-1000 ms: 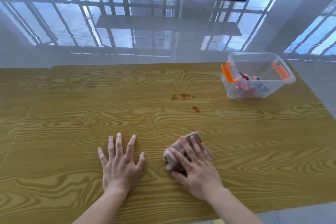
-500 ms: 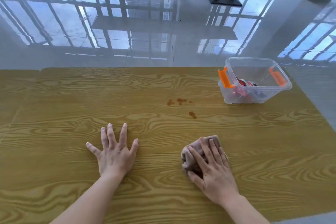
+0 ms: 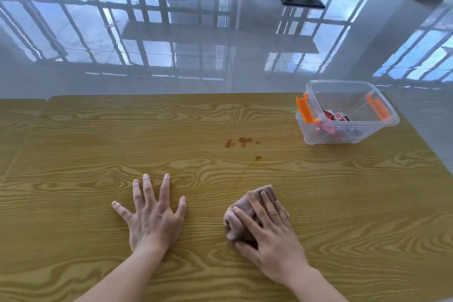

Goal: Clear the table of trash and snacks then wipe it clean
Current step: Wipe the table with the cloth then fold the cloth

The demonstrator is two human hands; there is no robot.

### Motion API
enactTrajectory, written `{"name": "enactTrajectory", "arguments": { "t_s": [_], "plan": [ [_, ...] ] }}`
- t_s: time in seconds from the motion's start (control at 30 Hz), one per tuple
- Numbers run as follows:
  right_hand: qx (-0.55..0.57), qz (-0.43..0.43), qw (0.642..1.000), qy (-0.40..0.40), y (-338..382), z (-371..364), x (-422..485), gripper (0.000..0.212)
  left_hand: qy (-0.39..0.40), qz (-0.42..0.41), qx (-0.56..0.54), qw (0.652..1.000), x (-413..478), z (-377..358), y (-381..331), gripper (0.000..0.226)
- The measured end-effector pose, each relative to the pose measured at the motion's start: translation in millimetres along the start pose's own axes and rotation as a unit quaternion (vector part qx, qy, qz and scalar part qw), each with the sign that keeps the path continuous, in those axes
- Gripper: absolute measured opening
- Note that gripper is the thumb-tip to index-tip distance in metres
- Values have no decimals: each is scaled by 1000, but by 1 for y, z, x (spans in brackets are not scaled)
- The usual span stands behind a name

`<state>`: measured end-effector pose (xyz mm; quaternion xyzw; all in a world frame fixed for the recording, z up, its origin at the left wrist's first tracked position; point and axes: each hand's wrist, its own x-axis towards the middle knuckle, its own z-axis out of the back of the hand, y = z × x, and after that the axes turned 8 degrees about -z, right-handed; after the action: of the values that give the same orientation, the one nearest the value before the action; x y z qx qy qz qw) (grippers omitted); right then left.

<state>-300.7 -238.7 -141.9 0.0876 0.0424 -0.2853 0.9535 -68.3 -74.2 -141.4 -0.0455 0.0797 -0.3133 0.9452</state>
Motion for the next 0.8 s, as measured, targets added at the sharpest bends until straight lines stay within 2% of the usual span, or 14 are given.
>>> {"name": "enactTrajectory", "arguments": {
  "t_s": [0.03,0.1,0.17,0.23,0.3,0.4,0.43,0.5,0.57,0.67,0.7,0.73,0.8],
  "plan": [
    [-7,-16,1000,-4,-13,3,7,70,-3,1,0,1000,0,0,0,74],
    [-6,-108,994,-19,-34,16,42,73,-8,1,-2,1000,-1,0,1,74],
    [28,-225,974,7,-36,31,88,75,-11,2,-5,1000,0,0,0,74],
    [71,-297,952,31,-20,36,118,75,-10,4,-3,1000,-1,0,0,74],
    [70,-250,965,22,8,29,117,76,-13,6,-4,1000,-1,0,0,75],
    [43,-71,996,-11,42,4,57,72,-12,7,-1,1000,0,0,0,74],
    [31,-22,999,-16,43,-3,34,71,-12,9,-1,1000,0,-1,0,74],
    [6,23,1000,-14,20,-4,16,68,-12,12,-2,1000,1,-3,0,73],
    [-9,-33,999,-29,-9,6,35,67,-15,12,-4,1000,0,-3,0,73],
    [42,-224,974,0,-13,30,96,72,-16,12,-1,1000,1,-3,0,72],
    [55,-262,963,18,-2,31,112,74,-14,12,-1,1000,0,-3,0,72],
    [62,-261,963,25,15,30,121,76,-15,11,-2,1000,0,-3,0,72],
    [56,-169,984,20,53,18,112,77,-16,14,-2,1000,0,-2,0,72]
  ]
}}
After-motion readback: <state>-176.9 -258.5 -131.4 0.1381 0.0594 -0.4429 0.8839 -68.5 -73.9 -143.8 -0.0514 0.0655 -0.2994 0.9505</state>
